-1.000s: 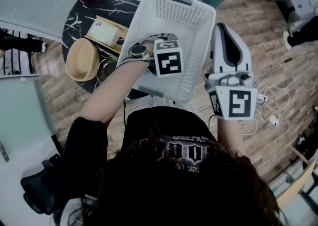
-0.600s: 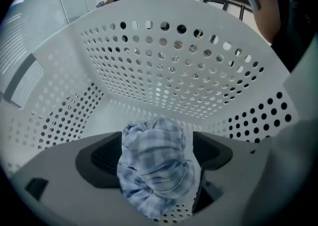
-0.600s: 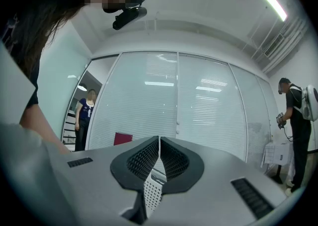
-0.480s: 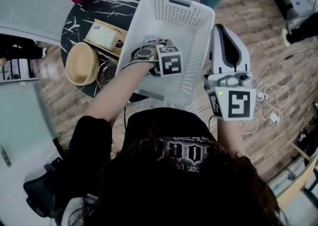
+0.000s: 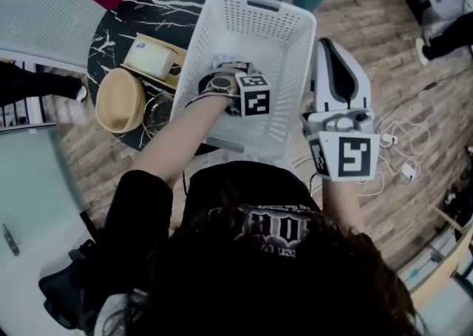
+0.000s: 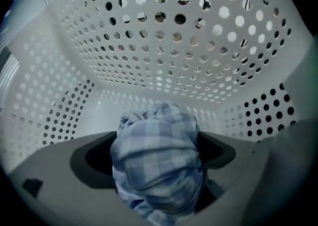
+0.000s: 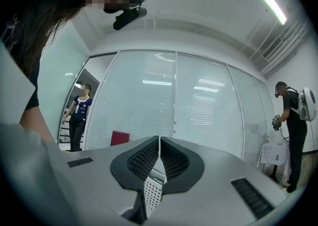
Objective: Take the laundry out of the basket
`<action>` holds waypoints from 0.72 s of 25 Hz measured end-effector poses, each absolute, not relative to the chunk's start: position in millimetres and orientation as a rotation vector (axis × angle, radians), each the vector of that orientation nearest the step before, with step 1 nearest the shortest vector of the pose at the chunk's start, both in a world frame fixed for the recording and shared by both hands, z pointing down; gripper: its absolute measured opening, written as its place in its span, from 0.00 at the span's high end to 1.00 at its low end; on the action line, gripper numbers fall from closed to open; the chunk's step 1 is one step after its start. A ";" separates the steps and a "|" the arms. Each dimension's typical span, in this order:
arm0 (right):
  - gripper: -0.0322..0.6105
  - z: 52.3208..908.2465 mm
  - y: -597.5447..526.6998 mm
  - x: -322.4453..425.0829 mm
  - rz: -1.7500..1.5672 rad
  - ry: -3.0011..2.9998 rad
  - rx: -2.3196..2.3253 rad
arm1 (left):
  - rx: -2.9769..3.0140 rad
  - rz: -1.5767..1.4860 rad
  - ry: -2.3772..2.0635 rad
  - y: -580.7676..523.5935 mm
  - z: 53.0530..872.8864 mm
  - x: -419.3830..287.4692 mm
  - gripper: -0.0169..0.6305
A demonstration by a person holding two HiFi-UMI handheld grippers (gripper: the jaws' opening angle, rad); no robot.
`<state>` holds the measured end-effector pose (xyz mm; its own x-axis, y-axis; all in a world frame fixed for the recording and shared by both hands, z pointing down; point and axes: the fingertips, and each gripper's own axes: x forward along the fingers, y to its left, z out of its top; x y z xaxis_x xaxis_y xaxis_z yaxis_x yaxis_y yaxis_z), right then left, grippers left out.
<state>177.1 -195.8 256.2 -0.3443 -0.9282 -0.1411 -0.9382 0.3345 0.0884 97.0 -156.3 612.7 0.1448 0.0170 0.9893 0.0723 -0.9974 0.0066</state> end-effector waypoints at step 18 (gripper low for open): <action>0.90 256.7 -196.8 186.0 0.232 2.481 -1.805 | -2.324 -1.998 -0.052 -167.4 629.5 100.5 0.25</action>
<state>186.0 -196.8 256.7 -0.3101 -0.9403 -0.1406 -0.9500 0.3008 0.0838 100.5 -167.4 629.5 0.1512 -0.0241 0.9882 0.0754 -0.9965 -0.0359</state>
